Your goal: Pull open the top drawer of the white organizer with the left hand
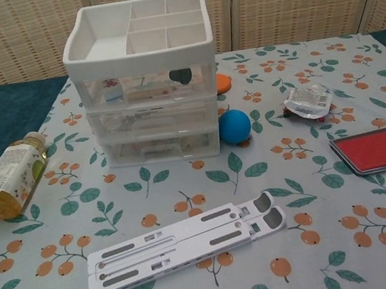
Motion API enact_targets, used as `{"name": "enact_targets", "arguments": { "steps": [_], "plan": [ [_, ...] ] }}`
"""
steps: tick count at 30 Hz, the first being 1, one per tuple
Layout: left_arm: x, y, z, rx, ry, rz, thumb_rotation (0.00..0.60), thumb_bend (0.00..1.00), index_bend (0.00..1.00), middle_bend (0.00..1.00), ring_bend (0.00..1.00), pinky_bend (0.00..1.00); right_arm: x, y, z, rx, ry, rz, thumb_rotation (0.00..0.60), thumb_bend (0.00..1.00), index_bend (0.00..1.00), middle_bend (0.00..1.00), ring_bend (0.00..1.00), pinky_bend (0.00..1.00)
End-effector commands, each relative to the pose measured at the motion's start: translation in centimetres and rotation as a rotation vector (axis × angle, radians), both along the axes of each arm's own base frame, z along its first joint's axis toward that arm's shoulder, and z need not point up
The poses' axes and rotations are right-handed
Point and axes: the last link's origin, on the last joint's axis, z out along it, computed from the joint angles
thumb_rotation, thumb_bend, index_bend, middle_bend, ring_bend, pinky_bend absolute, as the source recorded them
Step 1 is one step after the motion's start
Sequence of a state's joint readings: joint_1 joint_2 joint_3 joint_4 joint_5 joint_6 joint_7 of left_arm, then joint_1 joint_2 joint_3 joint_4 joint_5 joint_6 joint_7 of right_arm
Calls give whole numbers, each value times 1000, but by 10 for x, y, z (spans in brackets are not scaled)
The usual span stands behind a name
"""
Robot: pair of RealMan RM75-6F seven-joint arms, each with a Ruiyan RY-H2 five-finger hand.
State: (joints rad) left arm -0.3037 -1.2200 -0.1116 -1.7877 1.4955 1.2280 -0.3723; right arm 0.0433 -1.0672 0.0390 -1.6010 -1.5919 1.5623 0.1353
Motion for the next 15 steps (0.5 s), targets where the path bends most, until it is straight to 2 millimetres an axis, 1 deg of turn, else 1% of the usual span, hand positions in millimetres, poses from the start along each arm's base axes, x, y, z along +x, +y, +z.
{"name": "enact_targets", "arguments": {
  "steps": [1, 3, 5, 7, 11, 15],
  "plan": [
    [25, 4, -21, -124, -139, -43, 600, 134, 418, 811, 849, 1000, 0, 0, -1, 1, -4, 2, 600, 367, 1, 113, 30, 76],
    [34, 5, -30, -170, -204, -48, 600, 141, 385, 855, 899, 1000, 1, 1, -1, 0, -5, 4, 600, 367, 1, 113, 30, 76],
    [42, 6, -37, -208, -243, -57, 600, 177, 348, 914, 964, 1000, 1, 2, 0, -2, -3, 3, 600, 367, 1, 113, 30, 76],
    [51, 5, -45, -255, -283, -66, 600, 216, 313, 953, 994, 1000, 2, 2, 2, -9, -1, 6, 600, 367, 1, 113, 30, 76],
    [72, 3, -61, -358, -365, -75, 600, 266, 215, 975, 1000, 1000, 5, 2, 4, -25, -1, 15, 600, 367, 1, 112, 30, 76],
    [91, 5, -71, -410, -440, -80, 600, 274, 145, 981, 1000, 1000, 6, 2, 3, -18, -1, 16, 600, 367, 1, 107, 30, 76]
  ]
}}
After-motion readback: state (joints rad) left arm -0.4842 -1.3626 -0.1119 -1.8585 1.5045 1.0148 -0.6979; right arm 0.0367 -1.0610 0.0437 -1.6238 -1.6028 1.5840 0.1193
